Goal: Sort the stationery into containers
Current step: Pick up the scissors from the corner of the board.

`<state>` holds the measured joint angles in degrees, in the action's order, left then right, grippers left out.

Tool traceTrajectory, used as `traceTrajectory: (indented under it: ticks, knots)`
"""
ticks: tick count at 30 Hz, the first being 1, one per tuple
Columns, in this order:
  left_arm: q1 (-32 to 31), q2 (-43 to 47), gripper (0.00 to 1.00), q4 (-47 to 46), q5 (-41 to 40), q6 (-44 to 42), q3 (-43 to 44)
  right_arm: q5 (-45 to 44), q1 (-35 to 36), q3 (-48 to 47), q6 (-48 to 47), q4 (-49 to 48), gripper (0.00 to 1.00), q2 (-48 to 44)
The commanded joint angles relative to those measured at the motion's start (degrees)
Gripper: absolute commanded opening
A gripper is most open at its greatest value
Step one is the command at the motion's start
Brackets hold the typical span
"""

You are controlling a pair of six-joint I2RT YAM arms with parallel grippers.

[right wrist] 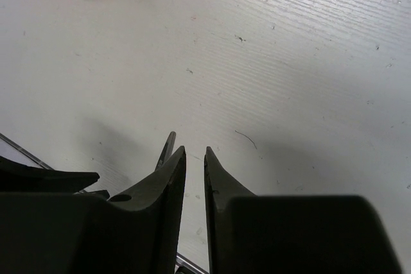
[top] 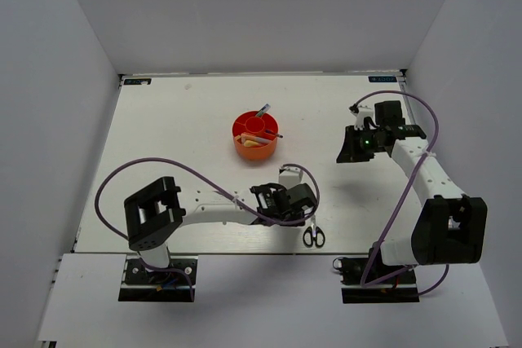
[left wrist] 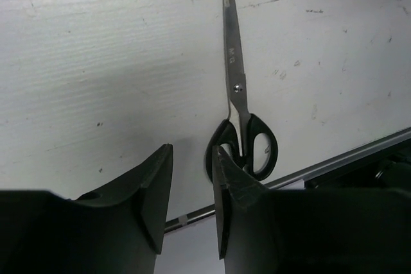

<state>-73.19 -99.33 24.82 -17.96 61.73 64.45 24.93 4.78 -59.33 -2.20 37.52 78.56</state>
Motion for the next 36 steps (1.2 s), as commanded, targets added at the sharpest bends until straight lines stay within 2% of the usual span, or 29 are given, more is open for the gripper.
traceTrajectory:
  ticks: [1, 9, 15, 24, 36]
  knots:
    - [-1.42, -0.34, 0.41, 4.45, -0.59, 2.6, 1.82, 1.79, -0.73, 0.18, 0.53, -0.87, 0.21, -2.01]
    - [-3.54, -4.46, 0.31, 8.14, 0.73, 0.67, 7.89, 2.93, -1.7, 0.18, 0.97, -0.87, 0.21, -2.45]
    - [-4.86, -7.45, 0.31, 9.81, 1.26, 0.23, 11.4, 3.9, -2.4, 0.36, 1.05, -1.04, 0.21, -2.72]
    - [-5.74, -8.07, 0.31, 12.97, -0.06, 1.11, 11.49, 5.13, -3.19, 0.53, 1.4, -1.13, 0.21, -2.72]
    - [-6.35, -10.36, 0.31, 12.54, 1.26, 1.28, 12.9, 6.1, -3.9, 0.8, 1.41, -1.13, 0.21, -2.8]
